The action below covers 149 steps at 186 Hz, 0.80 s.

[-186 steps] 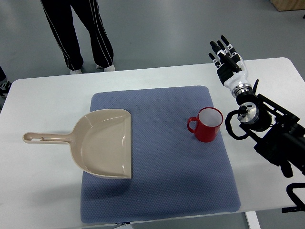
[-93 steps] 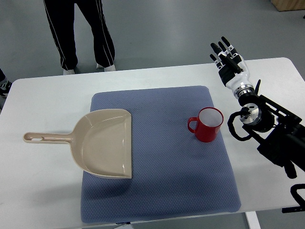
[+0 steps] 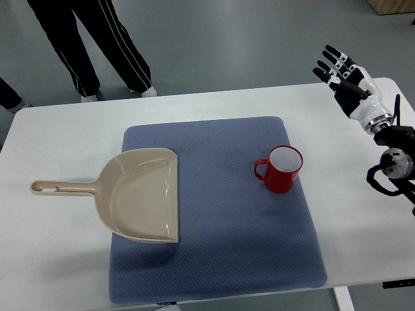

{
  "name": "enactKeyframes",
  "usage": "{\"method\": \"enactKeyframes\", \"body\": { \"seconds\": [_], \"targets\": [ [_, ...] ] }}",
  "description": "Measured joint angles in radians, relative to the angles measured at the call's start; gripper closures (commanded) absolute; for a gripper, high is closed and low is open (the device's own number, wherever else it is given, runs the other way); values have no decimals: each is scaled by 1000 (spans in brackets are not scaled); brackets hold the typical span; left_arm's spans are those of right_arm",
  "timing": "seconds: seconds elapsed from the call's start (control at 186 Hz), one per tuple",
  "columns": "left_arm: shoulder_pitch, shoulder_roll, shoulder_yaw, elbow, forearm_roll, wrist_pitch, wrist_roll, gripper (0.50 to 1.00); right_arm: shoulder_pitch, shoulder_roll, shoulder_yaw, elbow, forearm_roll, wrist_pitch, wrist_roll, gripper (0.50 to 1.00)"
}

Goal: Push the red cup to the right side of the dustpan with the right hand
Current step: 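Swing the right hand over and lower it beside the red mug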

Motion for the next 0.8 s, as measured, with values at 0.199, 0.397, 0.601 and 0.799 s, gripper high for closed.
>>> {"method": "enactKeyframes", "body": {
  "seconds": [0.199,0.397,0.601,0.799],
  "targets": [
    [0,0,0,0,0,0,0,500,-93,-112,1,52,-110,136,41,572],
    [0,0,0,0,0,0,0,500,-155,-164,5,117,-285,160,137,572],
    [0,0,0,0,0,0,0,500,-180,-163,7,164,-424,146,158,572],
    [0,0,0,0,0,0,0,500,-196,-125,4,177,-496,98,159,572]
  ]
}}
